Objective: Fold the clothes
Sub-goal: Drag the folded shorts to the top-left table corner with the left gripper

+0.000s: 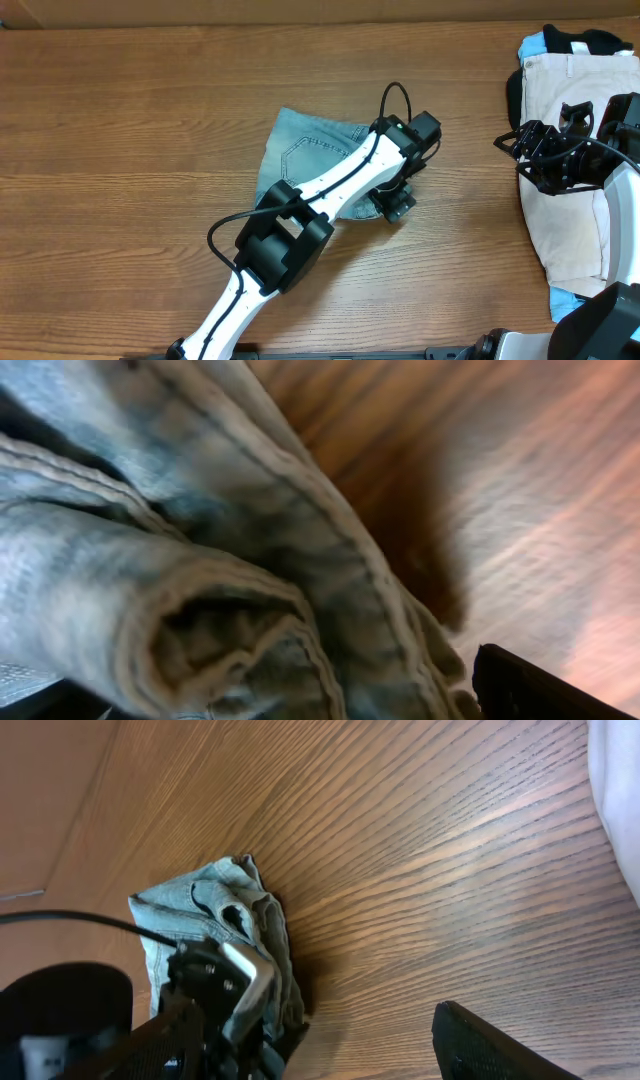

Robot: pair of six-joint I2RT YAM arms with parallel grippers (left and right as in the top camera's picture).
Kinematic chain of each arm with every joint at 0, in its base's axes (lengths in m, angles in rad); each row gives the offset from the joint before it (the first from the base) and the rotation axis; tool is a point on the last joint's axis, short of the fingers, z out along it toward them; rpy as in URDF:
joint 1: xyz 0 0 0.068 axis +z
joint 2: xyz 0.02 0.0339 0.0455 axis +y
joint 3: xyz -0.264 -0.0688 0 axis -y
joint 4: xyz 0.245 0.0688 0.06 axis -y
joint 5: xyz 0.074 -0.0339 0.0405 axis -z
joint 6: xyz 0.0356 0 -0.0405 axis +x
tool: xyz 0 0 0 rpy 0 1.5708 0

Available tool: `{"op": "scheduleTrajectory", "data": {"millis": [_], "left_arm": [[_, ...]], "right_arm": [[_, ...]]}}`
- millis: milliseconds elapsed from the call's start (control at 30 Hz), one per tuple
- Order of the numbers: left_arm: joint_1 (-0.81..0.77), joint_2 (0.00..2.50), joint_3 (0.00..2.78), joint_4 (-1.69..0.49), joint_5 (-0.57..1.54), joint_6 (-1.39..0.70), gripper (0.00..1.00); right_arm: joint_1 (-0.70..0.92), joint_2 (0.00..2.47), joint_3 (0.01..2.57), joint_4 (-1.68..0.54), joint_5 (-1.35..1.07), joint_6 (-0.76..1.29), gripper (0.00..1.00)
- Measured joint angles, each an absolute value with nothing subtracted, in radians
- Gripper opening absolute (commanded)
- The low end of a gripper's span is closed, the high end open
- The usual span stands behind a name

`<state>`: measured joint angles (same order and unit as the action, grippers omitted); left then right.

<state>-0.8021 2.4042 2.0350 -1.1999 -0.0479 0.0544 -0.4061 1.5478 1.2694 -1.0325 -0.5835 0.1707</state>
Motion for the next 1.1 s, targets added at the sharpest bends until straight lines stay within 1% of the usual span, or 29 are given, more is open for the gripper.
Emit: {"op": "scheduleTrajectory", "data": {"millis": [167, 300, 400, 567, 733, 900, 1100], "left_arm": [[-0.765, 2.412, 2.035, -1.215, -0.086, 0.052, 1.0], [-0.69, 2.42, 2.035, -1.228, -0.104, 0.042, 1.0], [-0.608, 2.42, 2.035, -1.226, -0.11, 0.032, 1.0], [-0.427, 2.42, 2.035, -1.204, -0.12, 0.03, 1.0], [-0.242, 2.421, 2.035, -1.085, -0.116, 0.083, 1.0], [-0.107, 2.427, 2.035, -0.925, -0.105, 0.148, 1.0], [0.04, 2.437, 2.035, -0.812, -0.101, 0.125, 1.0]], "right_arm": [[-0.406, 1.548, 1.269, -1.032, -0.579, 0.166, 0.79], [-0.406, 1.548, 1.269, -1.032, -0.567, 0.163, 0.81], [-0.406, 1.548, 1.269, -1.033, -0.558, 0.163, 0.81], [-0.406, 1.548, 1.269, -1.032, -0.542, 0.163, 0.81], [-0.406, 1.548, 1.269, -1.032, -0.54, 0.161, 0.81], [-0.406, 1.548, 1.269, -1.033, -0.534, 0.16, 0.81], [-0.406, 1.548, 1.269, -1.032, -0.531, 0.159, 0.81]]}}
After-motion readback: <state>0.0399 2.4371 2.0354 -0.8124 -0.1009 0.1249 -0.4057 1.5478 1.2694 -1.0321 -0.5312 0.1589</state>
